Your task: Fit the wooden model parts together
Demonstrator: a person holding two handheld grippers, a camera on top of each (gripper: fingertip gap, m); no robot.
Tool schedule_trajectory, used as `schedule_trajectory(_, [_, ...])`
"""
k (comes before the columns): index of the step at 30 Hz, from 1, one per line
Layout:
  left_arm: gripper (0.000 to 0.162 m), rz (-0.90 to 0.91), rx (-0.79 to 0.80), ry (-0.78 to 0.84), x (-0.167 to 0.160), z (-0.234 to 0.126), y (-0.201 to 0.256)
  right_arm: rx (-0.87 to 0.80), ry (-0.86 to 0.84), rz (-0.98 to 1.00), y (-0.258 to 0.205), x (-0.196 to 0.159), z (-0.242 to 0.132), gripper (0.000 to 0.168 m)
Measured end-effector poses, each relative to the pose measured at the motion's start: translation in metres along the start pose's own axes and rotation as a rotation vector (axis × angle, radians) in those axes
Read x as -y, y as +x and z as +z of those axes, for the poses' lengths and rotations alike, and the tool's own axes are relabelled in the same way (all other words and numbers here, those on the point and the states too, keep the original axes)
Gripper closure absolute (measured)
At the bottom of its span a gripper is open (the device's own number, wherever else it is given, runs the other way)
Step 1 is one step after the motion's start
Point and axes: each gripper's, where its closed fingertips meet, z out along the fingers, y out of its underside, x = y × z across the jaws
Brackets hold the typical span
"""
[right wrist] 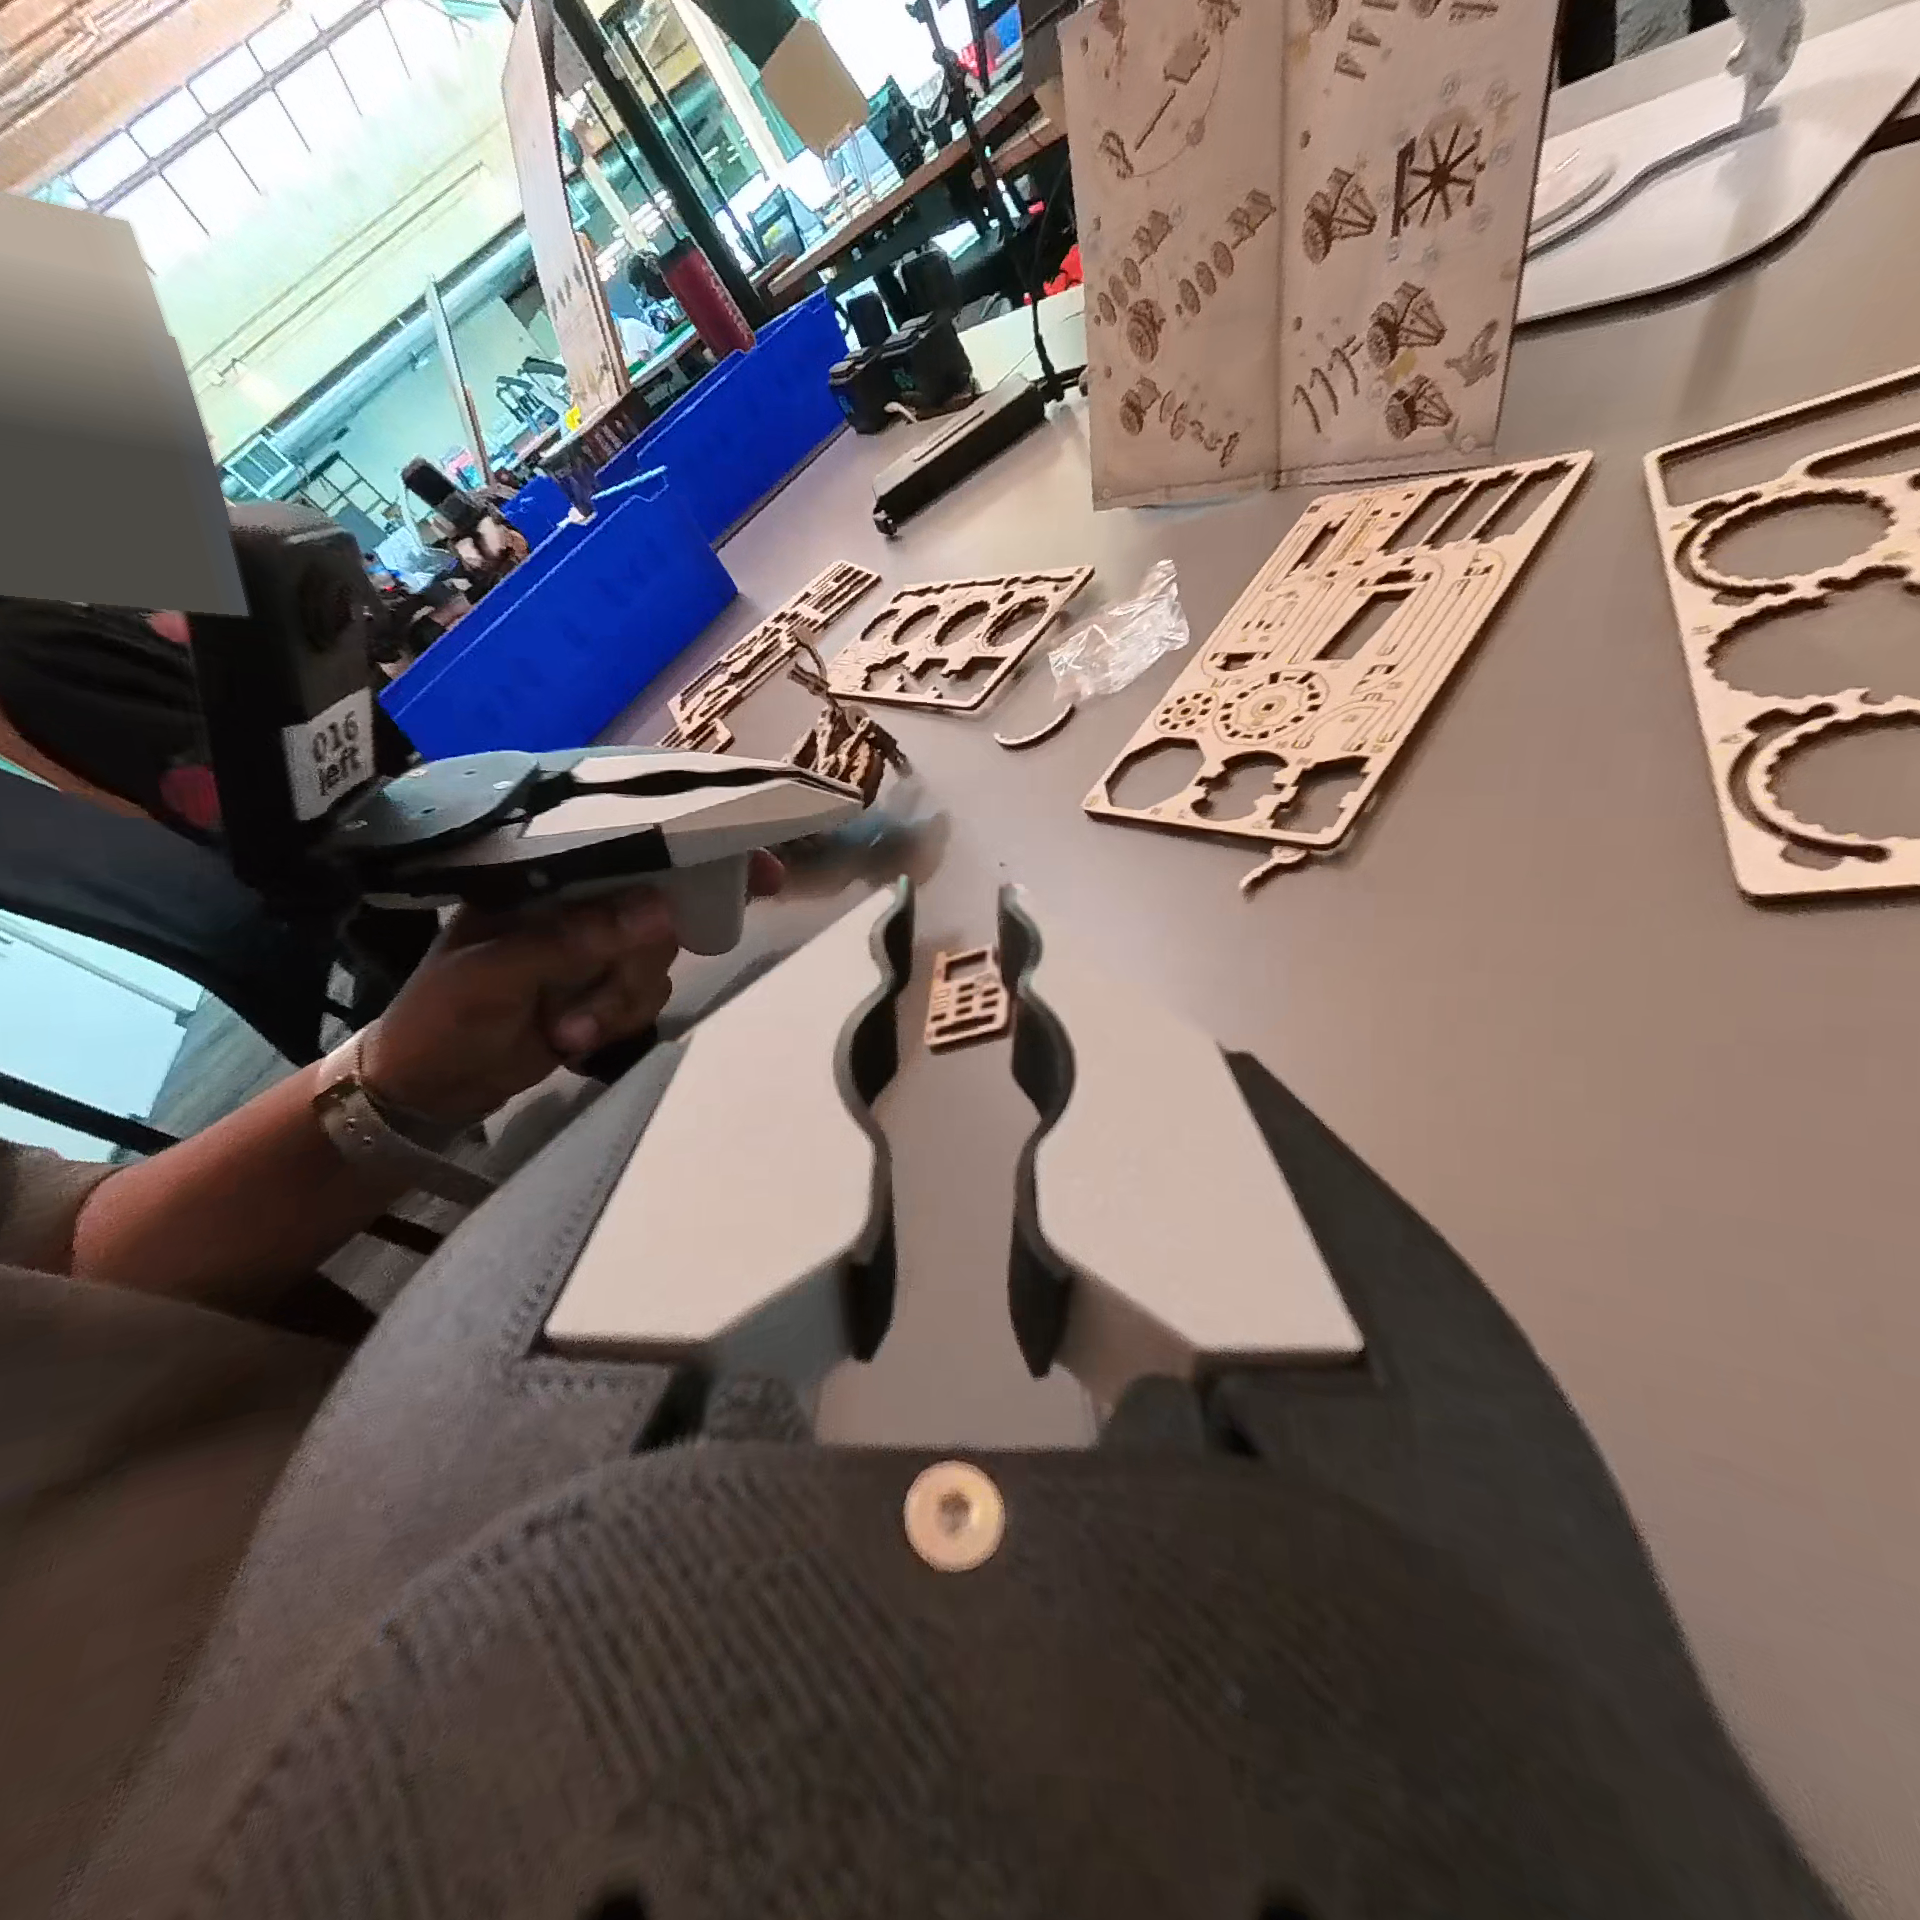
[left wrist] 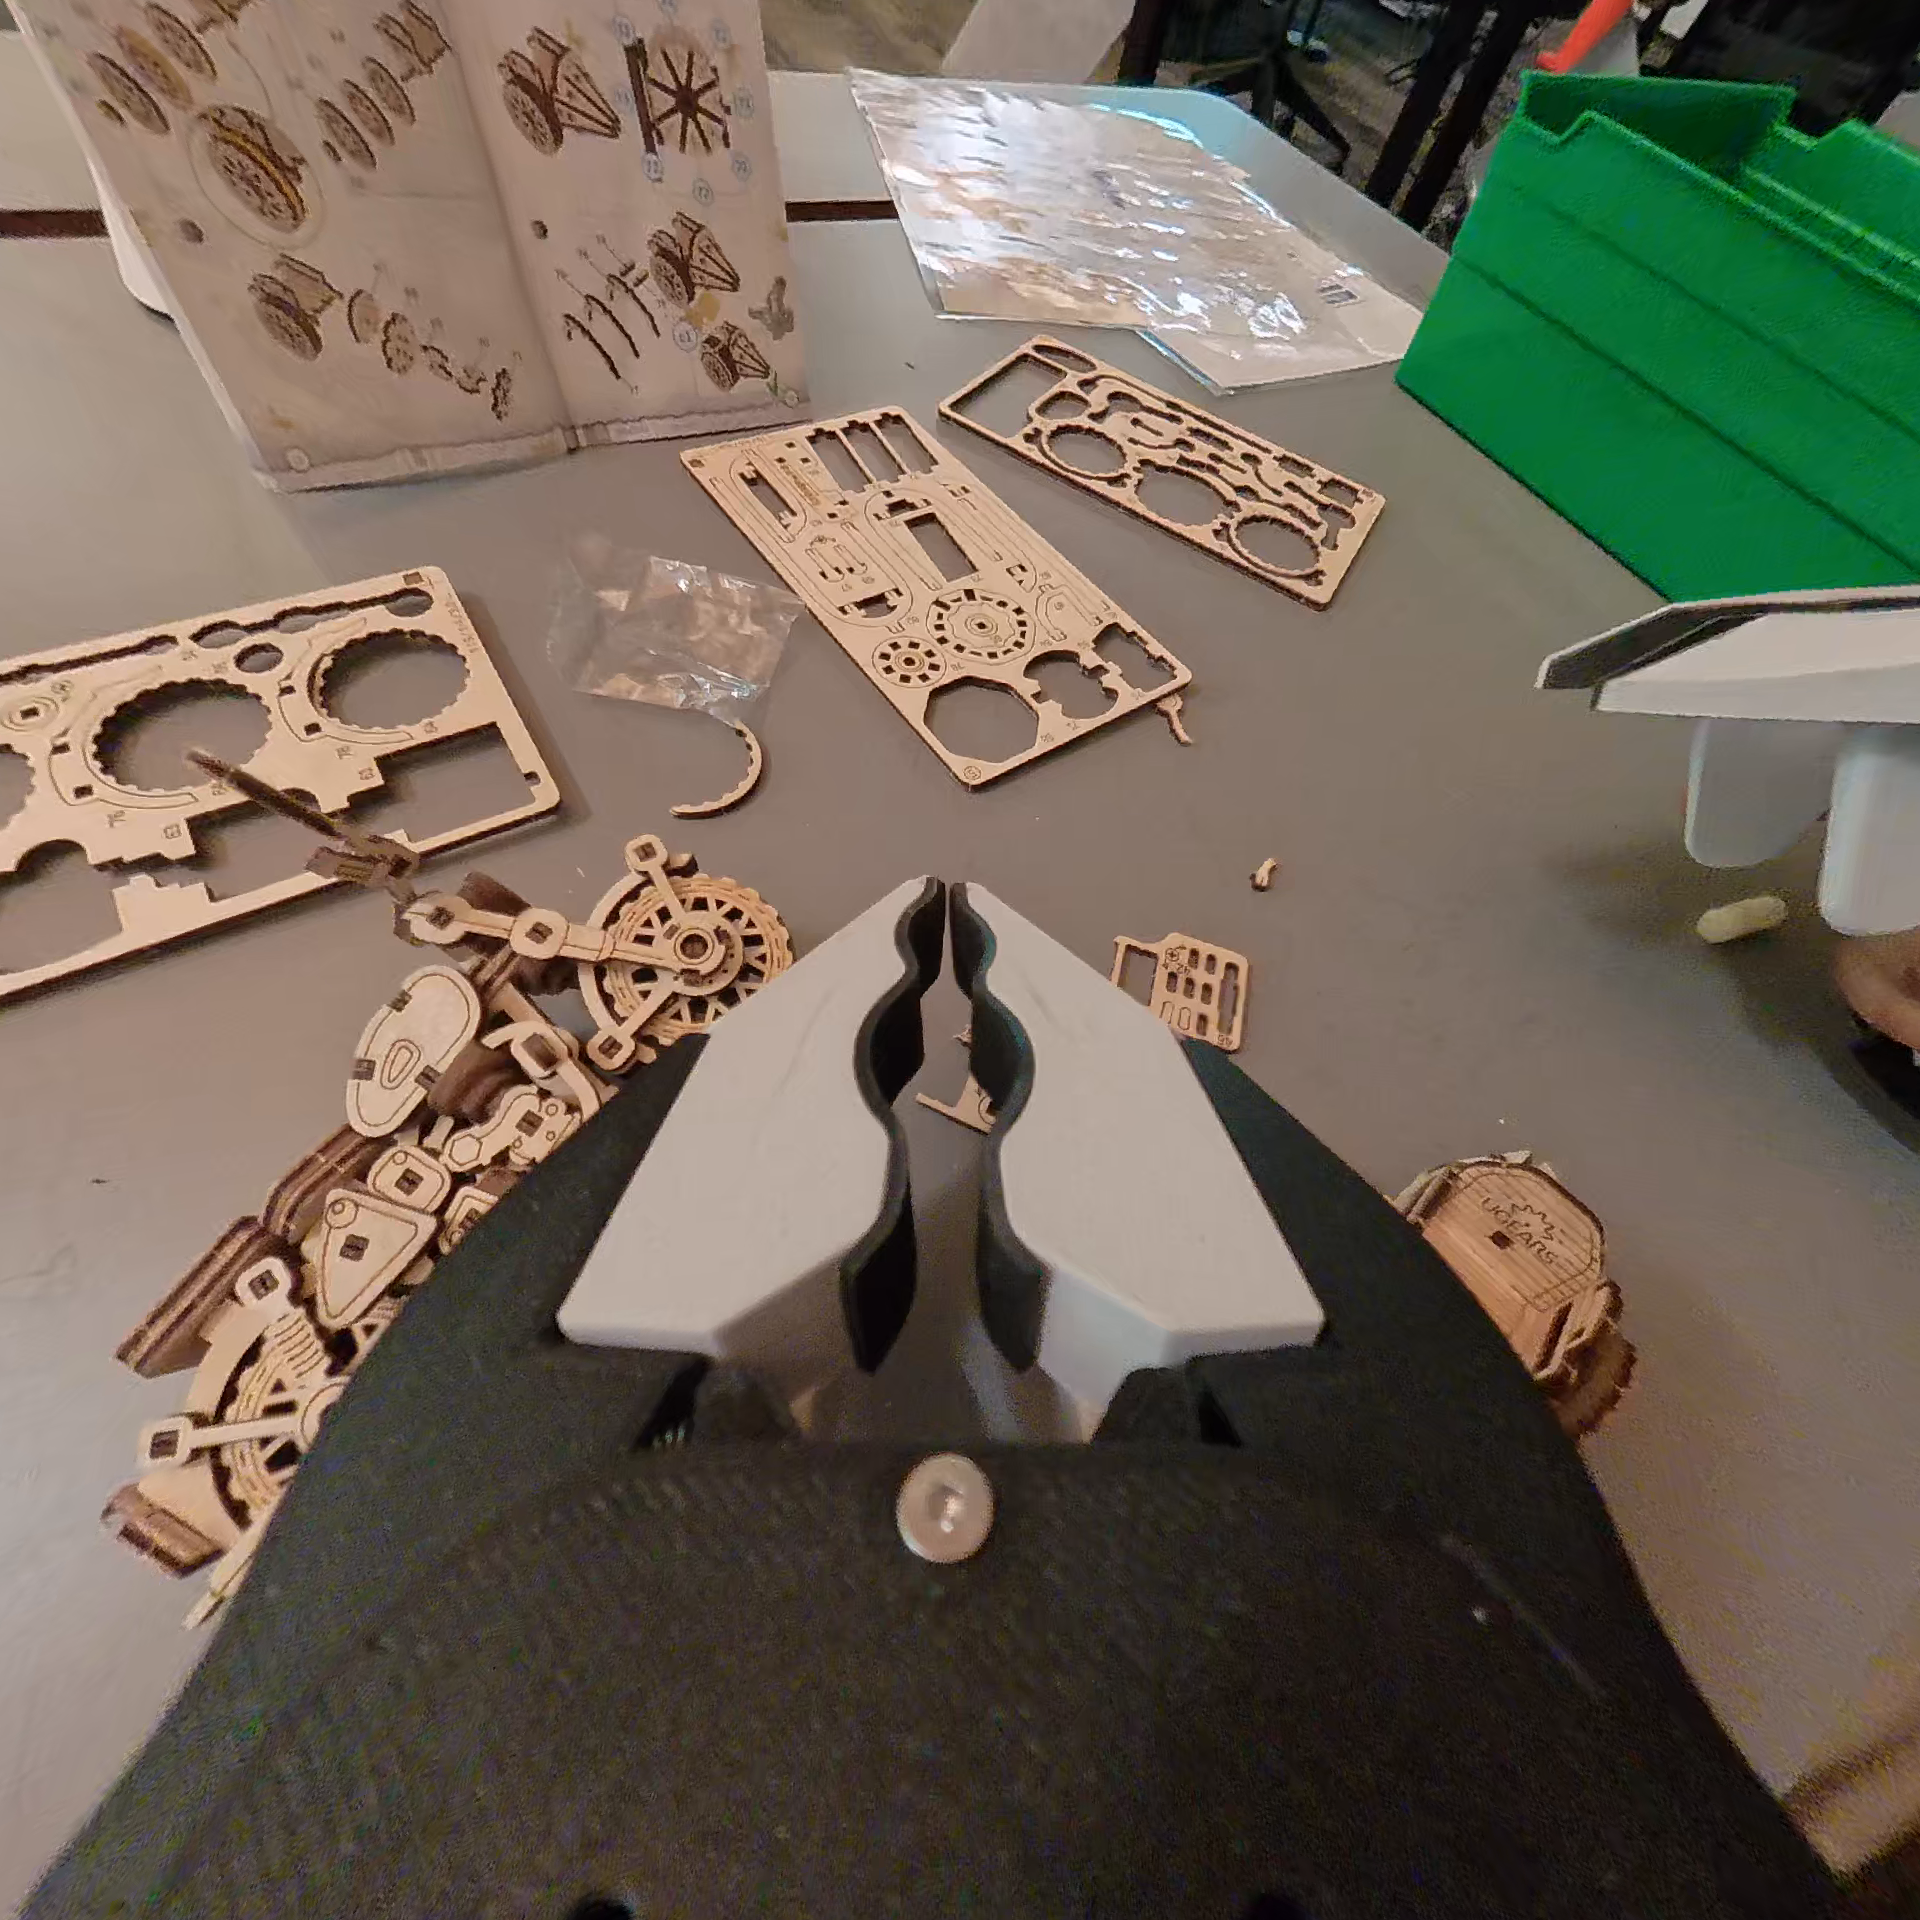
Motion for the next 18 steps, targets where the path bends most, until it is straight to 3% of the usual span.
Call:
schedule_trajectory(1, [0.162, -0.009, -0.008, 0.001, 0.0, 0.0, 0.0, -0.012, -0.003, -0.016, 0.002, 0.0, 0.001, 0.155])
schedule_trajectory(7, [0.16, -0.053, -0.089, -0.011, 0.0, 0.002, 0.004, -0.079, -0.069, -0.148, 0.013, -0.004, 0.01, 0.155])
schedule_trajectory(18, [0.154, -0.055, -0.149, 0.002, 0.001, 0.0, 0.01, -0.065, -0.045, -0.14, 0.011, -0.001, 0.009, 0.155])
